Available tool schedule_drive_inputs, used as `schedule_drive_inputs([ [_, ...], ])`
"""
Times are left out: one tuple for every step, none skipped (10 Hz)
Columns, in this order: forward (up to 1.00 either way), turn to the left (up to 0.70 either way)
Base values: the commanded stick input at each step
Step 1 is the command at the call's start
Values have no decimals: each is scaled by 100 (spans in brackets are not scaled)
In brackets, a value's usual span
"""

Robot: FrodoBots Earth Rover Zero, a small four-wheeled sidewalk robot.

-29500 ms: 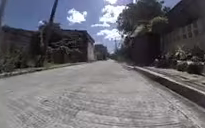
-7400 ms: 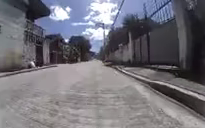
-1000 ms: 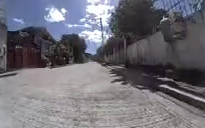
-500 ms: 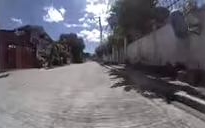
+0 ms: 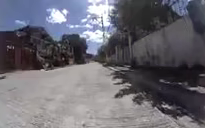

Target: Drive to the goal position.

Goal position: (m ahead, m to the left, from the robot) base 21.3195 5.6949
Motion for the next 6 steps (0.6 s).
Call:
schedule_drive_inputs([
  [100, -33],
  [100, -10],
  [100, 0],
  [100, 0],
  [100, 0],
  [100, 0],
])
